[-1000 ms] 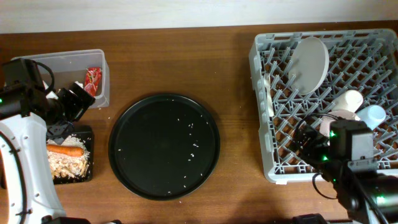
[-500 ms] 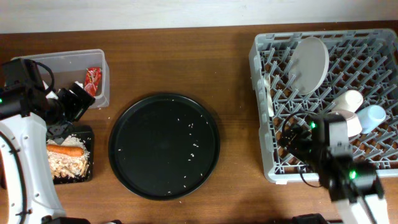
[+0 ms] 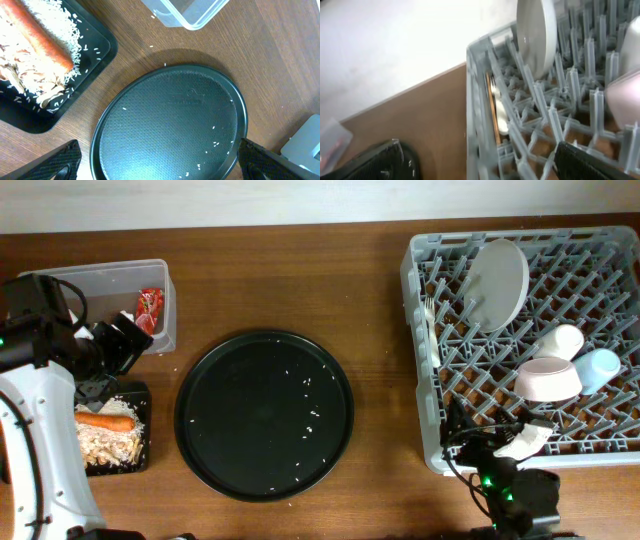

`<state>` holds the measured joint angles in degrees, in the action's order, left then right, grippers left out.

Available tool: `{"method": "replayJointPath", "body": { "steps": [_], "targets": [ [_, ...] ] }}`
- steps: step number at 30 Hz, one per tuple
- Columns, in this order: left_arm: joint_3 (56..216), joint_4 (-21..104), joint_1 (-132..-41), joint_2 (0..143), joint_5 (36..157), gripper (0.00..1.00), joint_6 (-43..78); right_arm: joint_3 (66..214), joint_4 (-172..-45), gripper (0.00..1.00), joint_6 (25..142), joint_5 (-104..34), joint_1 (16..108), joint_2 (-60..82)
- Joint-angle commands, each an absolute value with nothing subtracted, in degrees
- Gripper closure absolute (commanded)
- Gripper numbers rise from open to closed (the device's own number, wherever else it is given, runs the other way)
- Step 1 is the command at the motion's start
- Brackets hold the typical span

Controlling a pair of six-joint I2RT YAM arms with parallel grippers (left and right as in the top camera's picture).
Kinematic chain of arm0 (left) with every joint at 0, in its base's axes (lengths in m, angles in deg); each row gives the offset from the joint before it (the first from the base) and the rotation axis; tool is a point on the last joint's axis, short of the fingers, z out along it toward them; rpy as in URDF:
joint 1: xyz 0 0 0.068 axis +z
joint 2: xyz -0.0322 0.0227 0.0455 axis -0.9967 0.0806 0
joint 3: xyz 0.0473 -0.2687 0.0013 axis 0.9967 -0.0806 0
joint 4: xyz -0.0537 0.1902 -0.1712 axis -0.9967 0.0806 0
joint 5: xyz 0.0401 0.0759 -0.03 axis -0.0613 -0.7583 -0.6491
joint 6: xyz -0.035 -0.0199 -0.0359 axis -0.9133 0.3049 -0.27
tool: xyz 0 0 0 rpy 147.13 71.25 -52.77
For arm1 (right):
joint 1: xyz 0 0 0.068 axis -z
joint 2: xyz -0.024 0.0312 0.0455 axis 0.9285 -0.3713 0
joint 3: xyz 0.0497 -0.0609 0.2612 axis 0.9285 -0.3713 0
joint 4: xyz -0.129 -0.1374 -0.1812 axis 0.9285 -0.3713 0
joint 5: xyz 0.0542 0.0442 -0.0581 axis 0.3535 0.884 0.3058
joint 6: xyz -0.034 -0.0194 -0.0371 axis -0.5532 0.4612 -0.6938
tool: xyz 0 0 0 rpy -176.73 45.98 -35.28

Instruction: Sort waste into correct bins and load items into the dishwasher rack

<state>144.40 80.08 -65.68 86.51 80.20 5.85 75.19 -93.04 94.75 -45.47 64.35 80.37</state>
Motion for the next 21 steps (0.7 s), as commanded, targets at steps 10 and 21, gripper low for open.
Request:
{"method": "replayJointPath", "body": {
  "steps": [10,21],
  "targets": [
    [144.4,80.13,-65.35,86.27,80.37,0.01,5.93,66.47,-79.29,0.01,82.55,-38.76,73.18,81.51],
    [144.4,80.13,-65.35,86.29,80.37,0.01,5.93,66.47,-79.92,0.01,71.84,-40.29,73.11,81.51]
  ]
}}
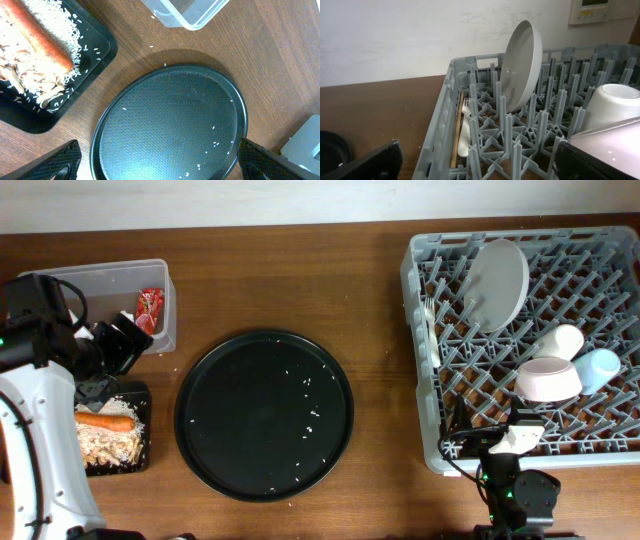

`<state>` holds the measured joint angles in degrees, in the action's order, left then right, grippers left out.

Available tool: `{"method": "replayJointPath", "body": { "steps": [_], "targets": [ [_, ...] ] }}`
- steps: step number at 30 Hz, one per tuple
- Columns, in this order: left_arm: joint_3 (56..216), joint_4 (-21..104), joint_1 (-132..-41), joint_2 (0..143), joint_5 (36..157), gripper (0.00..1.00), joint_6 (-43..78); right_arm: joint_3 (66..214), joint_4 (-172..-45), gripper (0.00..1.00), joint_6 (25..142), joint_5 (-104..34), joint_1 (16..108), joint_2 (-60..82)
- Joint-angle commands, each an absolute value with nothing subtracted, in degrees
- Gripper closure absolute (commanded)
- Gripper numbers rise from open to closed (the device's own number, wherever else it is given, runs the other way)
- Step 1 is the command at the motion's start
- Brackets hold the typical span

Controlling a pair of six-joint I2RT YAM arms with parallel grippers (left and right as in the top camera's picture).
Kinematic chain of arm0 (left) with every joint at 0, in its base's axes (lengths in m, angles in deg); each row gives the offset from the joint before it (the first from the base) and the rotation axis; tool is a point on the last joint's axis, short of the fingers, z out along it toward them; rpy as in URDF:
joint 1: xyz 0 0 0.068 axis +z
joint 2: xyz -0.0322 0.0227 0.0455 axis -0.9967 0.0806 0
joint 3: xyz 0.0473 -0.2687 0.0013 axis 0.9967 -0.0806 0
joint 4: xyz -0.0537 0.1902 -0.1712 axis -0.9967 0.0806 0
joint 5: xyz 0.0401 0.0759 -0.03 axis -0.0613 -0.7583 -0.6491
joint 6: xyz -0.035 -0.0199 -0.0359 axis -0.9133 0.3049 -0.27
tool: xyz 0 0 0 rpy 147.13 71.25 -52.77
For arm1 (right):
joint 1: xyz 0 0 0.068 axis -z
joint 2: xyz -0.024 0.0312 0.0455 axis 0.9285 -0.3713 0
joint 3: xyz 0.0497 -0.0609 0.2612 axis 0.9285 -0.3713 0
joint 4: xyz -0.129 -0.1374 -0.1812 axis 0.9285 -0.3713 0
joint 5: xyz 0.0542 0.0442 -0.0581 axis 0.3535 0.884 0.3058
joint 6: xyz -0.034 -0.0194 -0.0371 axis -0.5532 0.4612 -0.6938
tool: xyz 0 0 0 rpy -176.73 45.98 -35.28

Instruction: Sort waste into correct bins and load items into the dishwasher rack

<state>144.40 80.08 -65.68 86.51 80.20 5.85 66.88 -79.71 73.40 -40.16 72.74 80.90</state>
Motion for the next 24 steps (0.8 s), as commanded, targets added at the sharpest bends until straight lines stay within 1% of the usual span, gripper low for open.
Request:
{"method": "replayJointPath", "body": {
  "steps": [1,20,24],
  "targets": [
    [144.4,80.13,-65.35,86.29,80.37,0.01,5.93,66.47,-79.92,0.01,71.84,-40.29,73.11,81.51],
    [144.4,80.15,-65.35,86.29,80.37,0.01,5.93,66.47,-79.79,0.01,71.84,-40.51,73.11,81.51],
    [144.4,80.13,-65.33,86.29,80.37,0.01,5.93,66.47,-80.1,0.01,71.36,-45.27,73.11,81.51]
  ]
}}
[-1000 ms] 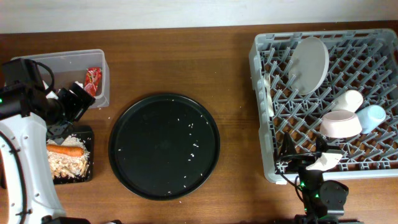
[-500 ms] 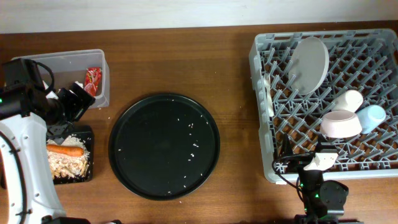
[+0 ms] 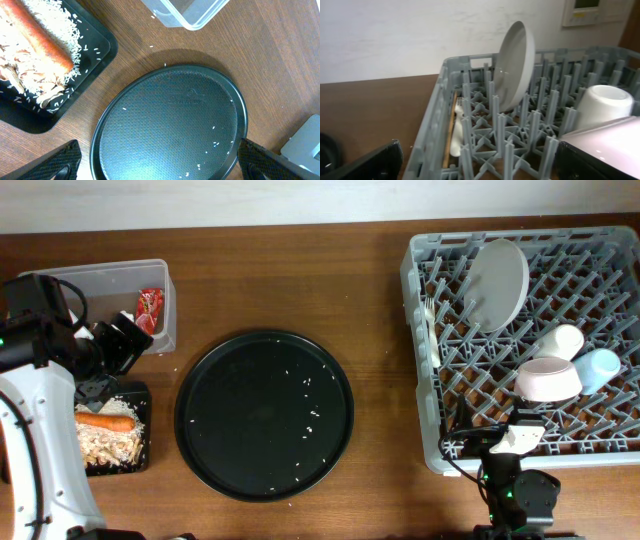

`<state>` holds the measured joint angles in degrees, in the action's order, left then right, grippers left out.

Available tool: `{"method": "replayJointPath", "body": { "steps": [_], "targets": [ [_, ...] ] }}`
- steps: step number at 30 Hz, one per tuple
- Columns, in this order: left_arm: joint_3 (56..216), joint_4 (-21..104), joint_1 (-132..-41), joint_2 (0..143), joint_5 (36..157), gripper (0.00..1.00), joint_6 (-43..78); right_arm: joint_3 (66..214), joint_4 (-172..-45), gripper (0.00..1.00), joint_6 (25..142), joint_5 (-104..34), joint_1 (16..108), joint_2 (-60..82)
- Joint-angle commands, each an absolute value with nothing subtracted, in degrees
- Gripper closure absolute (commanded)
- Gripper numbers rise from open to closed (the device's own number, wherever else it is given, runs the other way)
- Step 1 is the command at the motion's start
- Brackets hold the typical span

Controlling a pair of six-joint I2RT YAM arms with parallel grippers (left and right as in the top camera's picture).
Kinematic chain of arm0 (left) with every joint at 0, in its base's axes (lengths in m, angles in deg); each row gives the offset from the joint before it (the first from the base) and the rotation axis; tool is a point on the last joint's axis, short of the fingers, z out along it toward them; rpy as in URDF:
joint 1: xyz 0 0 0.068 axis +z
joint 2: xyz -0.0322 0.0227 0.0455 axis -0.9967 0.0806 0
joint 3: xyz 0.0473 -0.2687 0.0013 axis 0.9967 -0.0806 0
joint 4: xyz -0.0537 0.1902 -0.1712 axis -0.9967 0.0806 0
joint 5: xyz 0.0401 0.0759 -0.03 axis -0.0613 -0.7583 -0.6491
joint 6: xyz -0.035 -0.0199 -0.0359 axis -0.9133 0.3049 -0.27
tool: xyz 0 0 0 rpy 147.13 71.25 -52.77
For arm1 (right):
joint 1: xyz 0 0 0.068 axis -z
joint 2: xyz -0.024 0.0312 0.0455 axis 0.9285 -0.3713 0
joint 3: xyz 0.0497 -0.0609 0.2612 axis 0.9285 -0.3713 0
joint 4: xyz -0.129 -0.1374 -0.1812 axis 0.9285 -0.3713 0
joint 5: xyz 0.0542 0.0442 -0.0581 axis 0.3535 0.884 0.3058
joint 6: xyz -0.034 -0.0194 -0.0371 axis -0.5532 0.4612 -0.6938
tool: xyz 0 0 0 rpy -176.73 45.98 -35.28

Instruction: Sort waste into correct bins and load items into the dishwasher rack

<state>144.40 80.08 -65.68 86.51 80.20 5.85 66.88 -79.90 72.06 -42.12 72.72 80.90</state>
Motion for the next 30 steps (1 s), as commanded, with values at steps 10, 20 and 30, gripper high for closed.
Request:
{"method": "replayJointPath", "body": {
  "steps": [10,20,30],
  "targets": [
    [144.4,80.13,-65.35,86.29,80.37,0.01,5.93,66.47,-80.14,0.01,70.18,-44.07,73.11,81.51],
    [144.4,80.13,-65.35,86.29,80.37,0.01,5.93,66.47,-80.14,0.01,65.88,-43.89,72.67,81.51],
    [144.4,80.13,-65.35,86.29,80.37,0.01,5.93,66.47,-80.14,0.01,65.88,-43.89,72.78,81.49]
  ]
}}
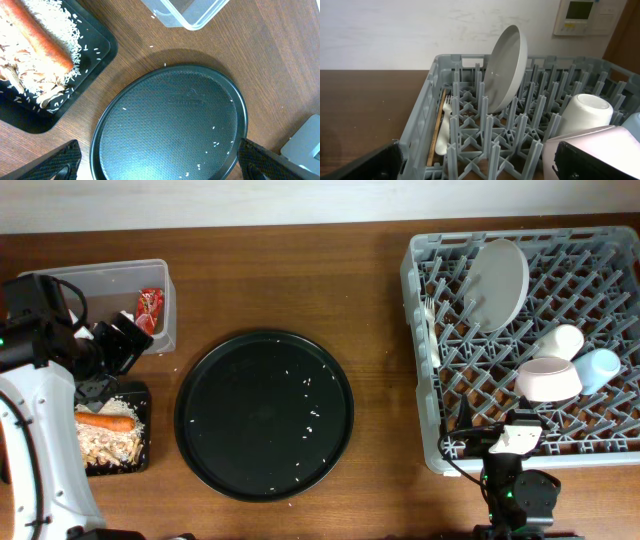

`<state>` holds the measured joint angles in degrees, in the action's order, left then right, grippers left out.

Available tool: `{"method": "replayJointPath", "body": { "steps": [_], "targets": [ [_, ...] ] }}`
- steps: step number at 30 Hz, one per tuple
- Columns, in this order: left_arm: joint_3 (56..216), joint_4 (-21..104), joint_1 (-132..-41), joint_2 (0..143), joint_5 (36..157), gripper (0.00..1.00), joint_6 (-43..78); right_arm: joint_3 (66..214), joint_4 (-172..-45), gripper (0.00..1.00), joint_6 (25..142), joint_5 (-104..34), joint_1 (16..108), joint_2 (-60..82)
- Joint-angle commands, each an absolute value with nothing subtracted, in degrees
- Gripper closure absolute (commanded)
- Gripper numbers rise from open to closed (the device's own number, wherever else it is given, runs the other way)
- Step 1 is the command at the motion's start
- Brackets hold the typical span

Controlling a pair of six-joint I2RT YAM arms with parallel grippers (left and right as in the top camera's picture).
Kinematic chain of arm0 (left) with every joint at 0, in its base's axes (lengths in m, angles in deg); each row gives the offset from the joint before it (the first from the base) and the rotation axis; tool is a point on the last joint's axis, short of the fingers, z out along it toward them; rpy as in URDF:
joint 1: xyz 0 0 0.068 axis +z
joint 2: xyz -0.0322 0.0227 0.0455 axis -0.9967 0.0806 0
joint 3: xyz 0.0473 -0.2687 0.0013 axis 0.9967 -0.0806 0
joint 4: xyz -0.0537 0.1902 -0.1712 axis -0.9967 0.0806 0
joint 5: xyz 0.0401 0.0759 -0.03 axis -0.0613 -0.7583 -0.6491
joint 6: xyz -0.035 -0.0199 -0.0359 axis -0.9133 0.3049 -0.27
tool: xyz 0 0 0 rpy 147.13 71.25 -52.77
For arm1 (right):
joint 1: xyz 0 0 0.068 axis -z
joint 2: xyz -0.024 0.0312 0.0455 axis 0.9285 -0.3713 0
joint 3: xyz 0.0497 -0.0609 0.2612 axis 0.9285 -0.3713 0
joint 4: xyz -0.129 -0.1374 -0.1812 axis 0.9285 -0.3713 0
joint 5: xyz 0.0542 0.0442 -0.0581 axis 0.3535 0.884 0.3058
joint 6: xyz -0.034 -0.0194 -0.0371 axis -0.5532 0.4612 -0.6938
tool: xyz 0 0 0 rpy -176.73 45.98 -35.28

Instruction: Sort waste into correct bins and load items into the dishwasher rack

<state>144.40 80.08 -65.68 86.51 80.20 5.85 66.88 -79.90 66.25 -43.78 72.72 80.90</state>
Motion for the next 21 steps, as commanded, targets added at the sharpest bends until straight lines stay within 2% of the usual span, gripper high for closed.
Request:
{"method": "replayJointPath", "body": {
  "steps": [1,11,15,17,21],
  "targets": [
    [144.4,80.13,-65.35,86.29,80.37,0.01,5.93,66.47,-80.14,0.01,65.88,-43.89,72.78,81.49],
    [144.4,83.34,-65.35,86.29,78.38,0.01,6.09,66.47,-80.14,0.01,65.88,-43.87,72.78,81.49],
    [144.25,83.58,-65.94,85.24,77.99,0.01,15.4,66.47,-80.16,0.01,65.88,-43.89,72.78,81.49],
    [141.56,78.42,-68.52,82.23,78.03,0.01,21.12,66.47,-80.16,0.01,65.88,-43.89,72.78,81.49],
    [126.24,61.83,-75.62,71.52,80.42,0.01,24.1,66.47,-80.14,0.01,65.88,-43.89,72.78,81.49]
  ]
}}
